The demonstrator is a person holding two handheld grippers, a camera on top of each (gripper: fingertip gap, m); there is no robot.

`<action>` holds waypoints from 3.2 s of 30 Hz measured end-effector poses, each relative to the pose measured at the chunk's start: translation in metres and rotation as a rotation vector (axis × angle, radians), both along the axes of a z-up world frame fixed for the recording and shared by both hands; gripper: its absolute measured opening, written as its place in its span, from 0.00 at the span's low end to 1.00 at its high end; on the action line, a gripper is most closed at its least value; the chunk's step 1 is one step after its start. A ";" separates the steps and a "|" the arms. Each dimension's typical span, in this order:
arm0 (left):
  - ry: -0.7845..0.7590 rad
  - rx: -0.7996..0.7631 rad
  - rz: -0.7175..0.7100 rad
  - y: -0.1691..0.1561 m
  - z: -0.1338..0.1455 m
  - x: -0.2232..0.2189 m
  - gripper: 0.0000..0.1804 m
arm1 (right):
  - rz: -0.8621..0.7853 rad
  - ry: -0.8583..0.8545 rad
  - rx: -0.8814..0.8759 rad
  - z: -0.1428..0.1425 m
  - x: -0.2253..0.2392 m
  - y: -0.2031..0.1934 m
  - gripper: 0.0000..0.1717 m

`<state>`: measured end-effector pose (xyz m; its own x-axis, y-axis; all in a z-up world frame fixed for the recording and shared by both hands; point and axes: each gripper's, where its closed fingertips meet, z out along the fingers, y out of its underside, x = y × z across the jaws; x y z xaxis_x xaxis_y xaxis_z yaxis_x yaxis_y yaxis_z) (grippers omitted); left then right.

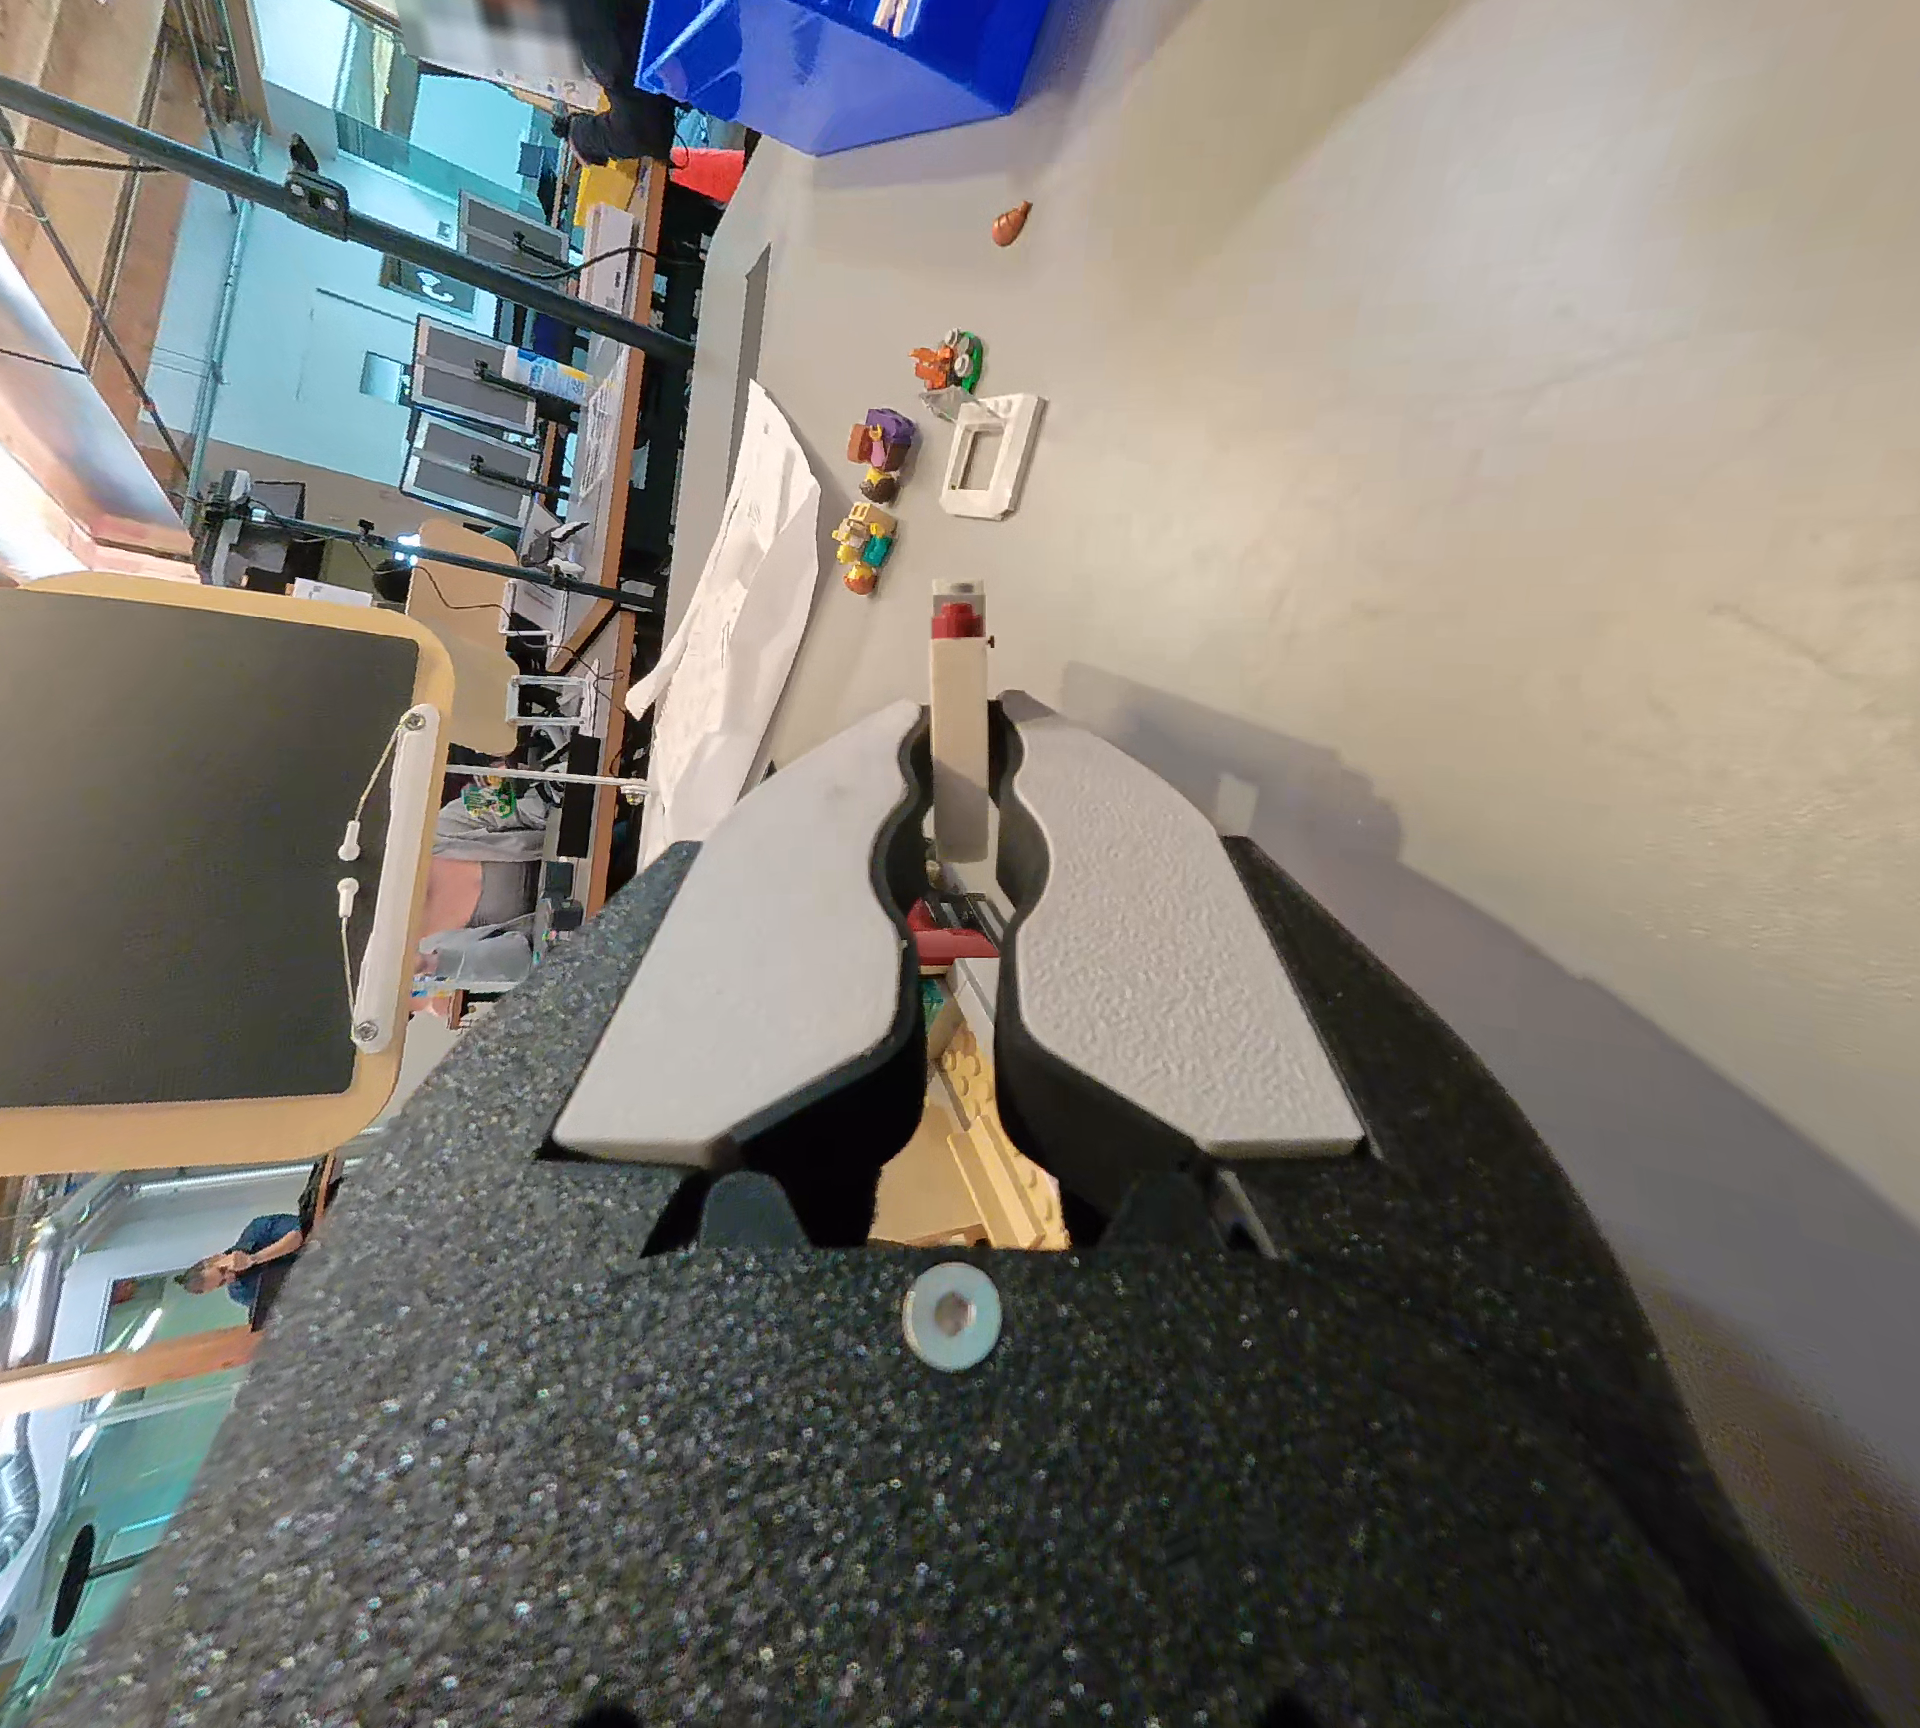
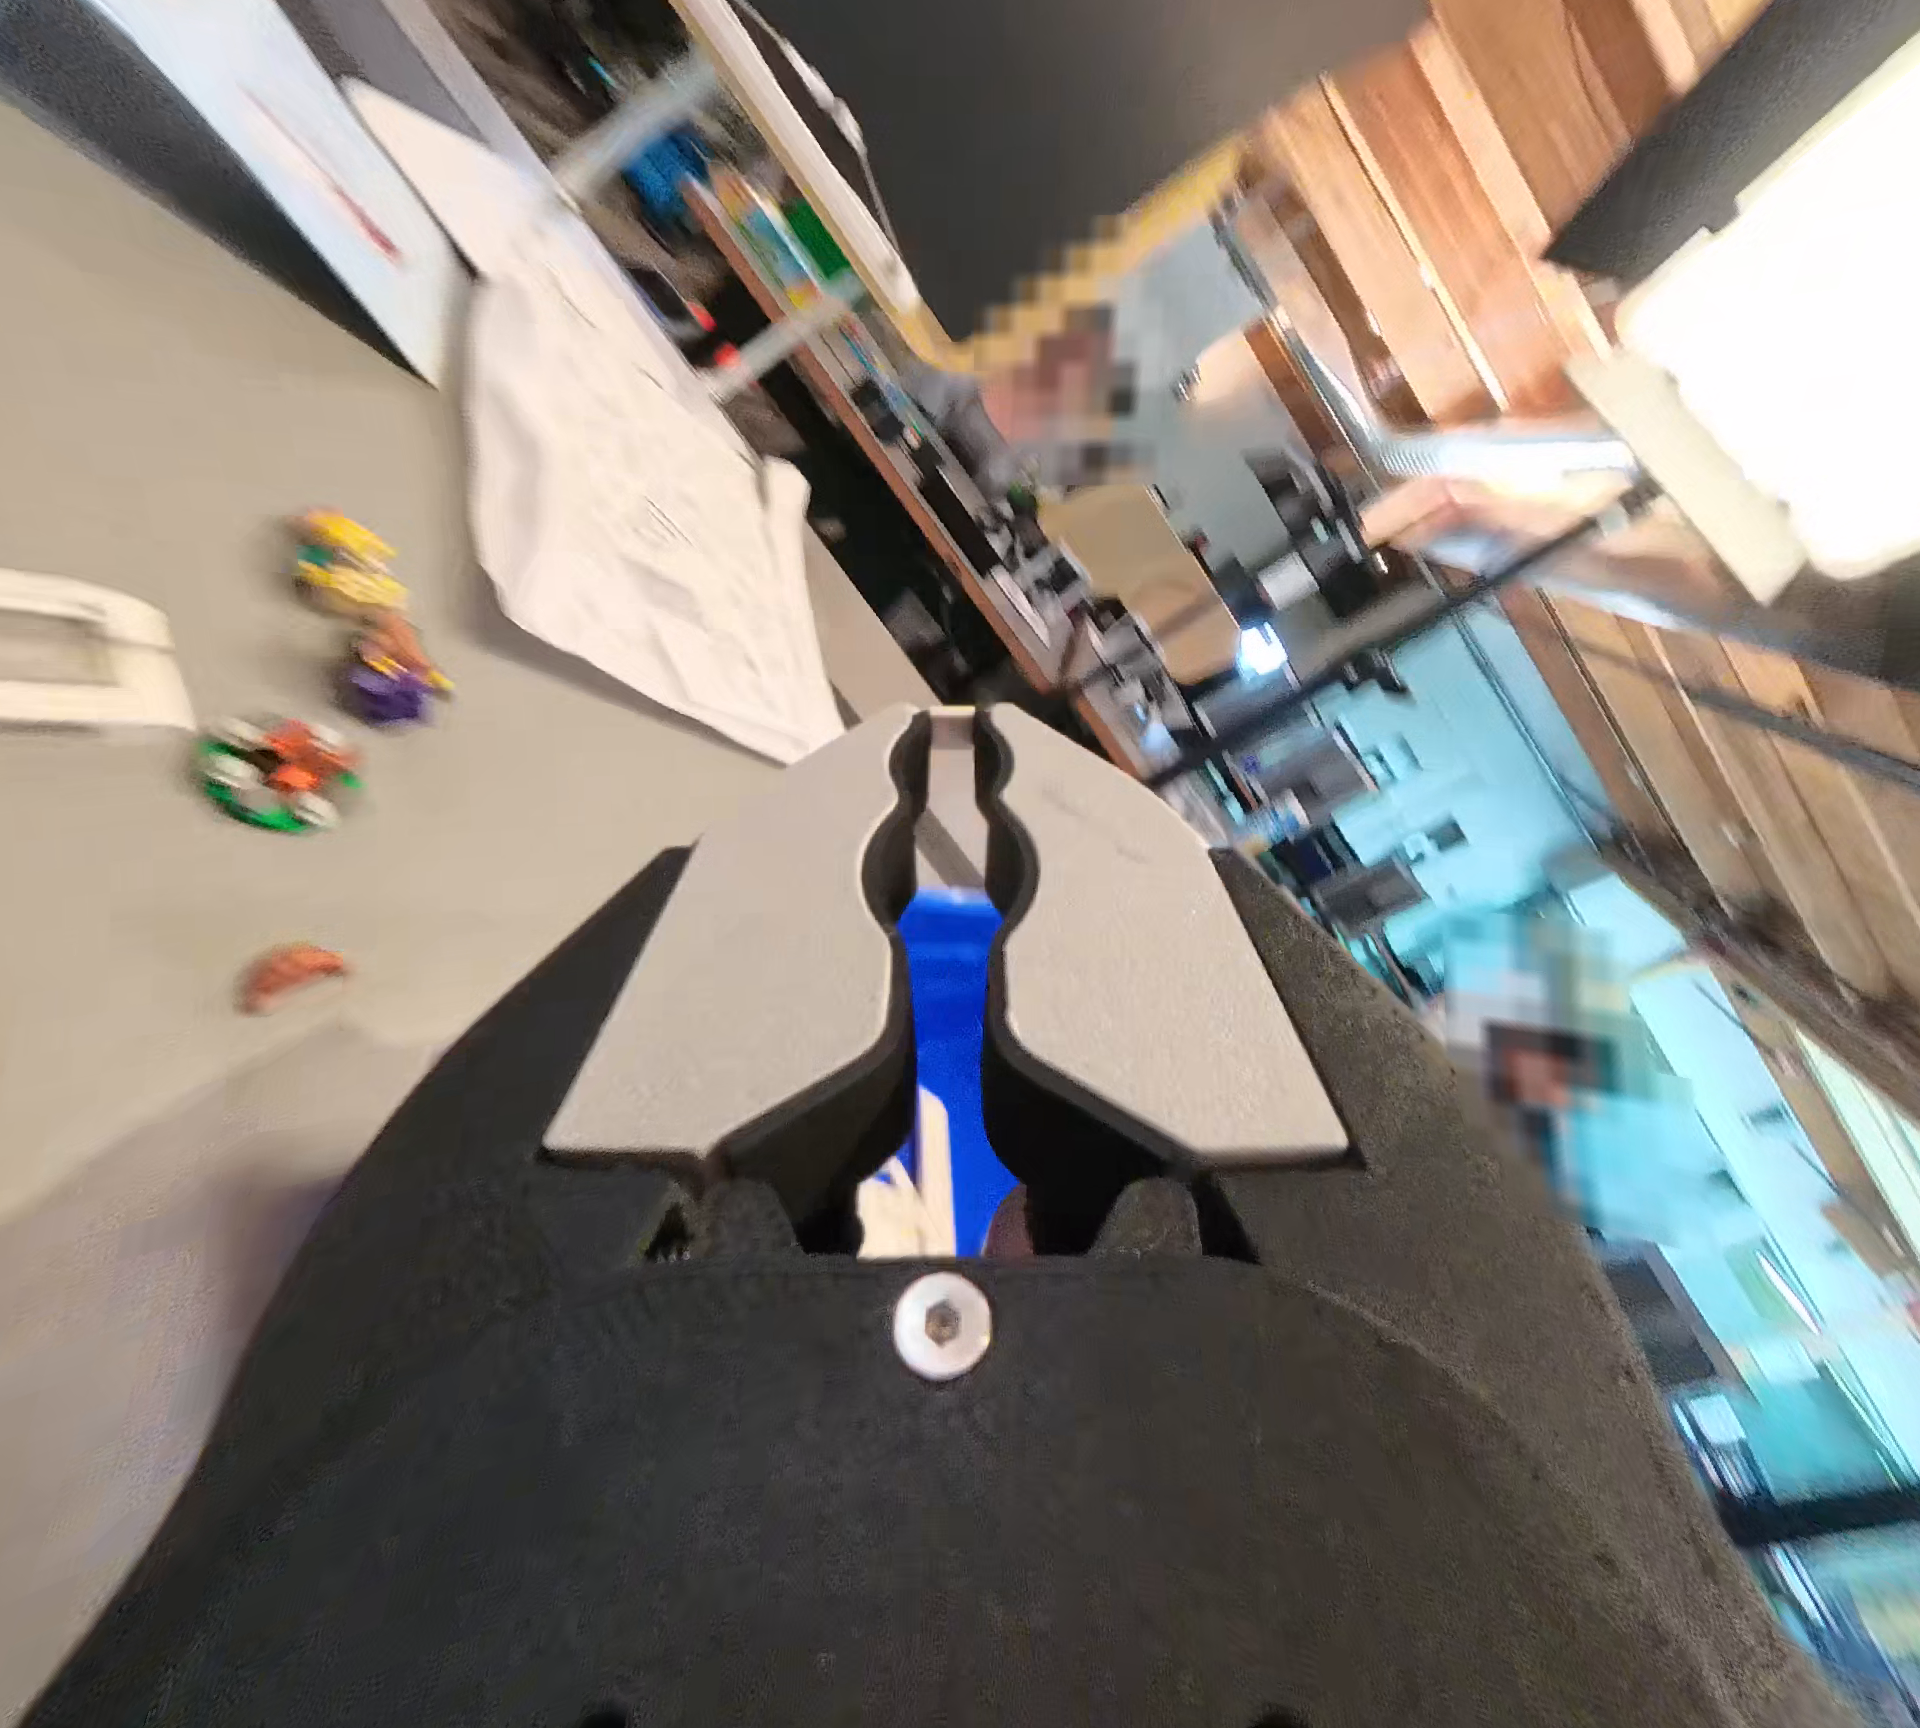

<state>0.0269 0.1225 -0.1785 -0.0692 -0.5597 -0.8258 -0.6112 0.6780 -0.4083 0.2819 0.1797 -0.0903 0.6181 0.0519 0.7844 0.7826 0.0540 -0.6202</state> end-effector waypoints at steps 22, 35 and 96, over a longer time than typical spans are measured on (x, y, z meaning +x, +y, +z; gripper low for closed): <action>-0.054 -0.007 -0.067 -0.009 0.008 0.005 0.05 | 0.629 -0.240 -0.098 -0.064 -0.204 -0.064 0.11; -0.029 0.057 -0.100 -0.016 0.008 0.006 0.05 | 0.735 -0.237 -0.122 -0.077 -0.247 -0.075 0.05; -0.042 0.147 -0.048 -0.003 0.025 -0.011 0.05 | 0.889 -0.165 0.058 -0.031 -0.223 -0.115 0.04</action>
